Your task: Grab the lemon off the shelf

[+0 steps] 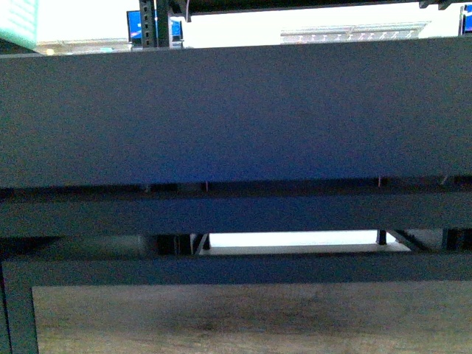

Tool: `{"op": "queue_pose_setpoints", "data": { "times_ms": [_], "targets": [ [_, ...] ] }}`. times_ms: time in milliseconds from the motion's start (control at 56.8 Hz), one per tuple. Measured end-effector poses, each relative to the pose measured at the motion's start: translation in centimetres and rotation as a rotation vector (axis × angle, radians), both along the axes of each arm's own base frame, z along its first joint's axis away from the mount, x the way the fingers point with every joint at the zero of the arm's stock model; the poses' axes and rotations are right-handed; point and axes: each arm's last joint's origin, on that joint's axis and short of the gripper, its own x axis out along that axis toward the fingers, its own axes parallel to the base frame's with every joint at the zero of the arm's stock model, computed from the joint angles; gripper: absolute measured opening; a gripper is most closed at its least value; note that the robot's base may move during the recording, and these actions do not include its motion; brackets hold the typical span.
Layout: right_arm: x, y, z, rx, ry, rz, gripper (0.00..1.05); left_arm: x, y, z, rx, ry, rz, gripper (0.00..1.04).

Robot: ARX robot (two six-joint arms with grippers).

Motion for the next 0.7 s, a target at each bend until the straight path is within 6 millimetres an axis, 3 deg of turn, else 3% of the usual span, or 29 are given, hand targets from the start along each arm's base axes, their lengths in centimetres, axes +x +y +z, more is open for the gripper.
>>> {"op": "queue_pose_setpoints", "data": {
  "times_ms": [704],
  "targets": [
    [0.00,0.00,0.01,0.000,-0.001,0.000,1.02,0.00,0.00,0.00,0.002,0.000,0.000,0.97]
  ]
}}
